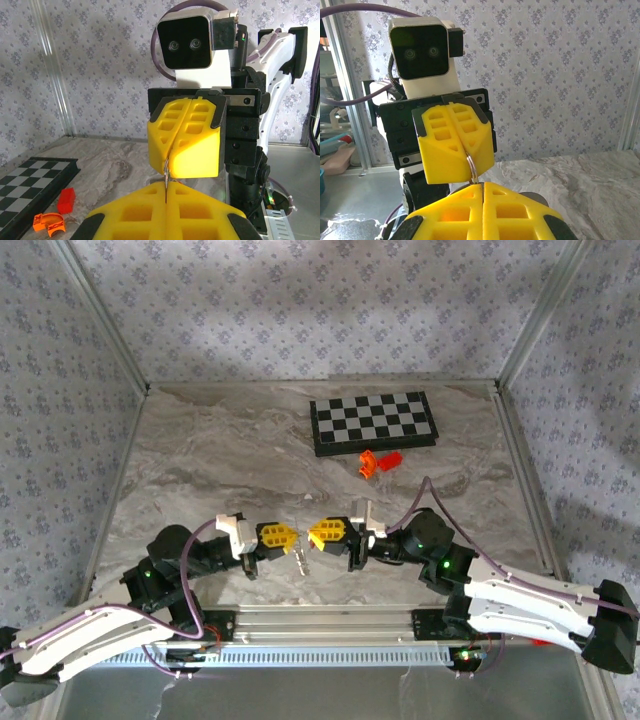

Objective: Put the keys on the keyring

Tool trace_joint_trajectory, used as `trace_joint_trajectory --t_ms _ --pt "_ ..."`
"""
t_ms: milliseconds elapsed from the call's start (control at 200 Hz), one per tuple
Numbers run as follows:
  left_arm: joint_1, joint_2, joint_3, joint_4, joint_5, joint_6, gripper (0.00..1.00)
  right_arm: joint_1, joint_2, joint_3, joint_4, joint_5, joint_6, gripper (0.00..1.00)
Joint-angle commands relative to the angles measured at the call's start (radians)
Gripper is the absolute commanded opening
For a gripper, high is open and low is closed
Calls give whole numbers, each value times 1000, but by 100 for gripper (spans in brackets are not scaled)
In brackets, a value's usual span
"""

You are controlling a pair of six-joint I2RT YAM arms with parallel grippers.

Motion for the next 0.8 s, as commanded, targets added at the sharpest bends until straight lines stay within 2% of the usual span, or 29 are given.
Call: trace_joint_trajectory --t_ms 0,795 --pt "-8 -9 9 46 -9 4 0 9 -6 19 33 -10 14 0" --pt "-8 2 14 46 -8 6 0 12 8 19 55 -12 11 0"
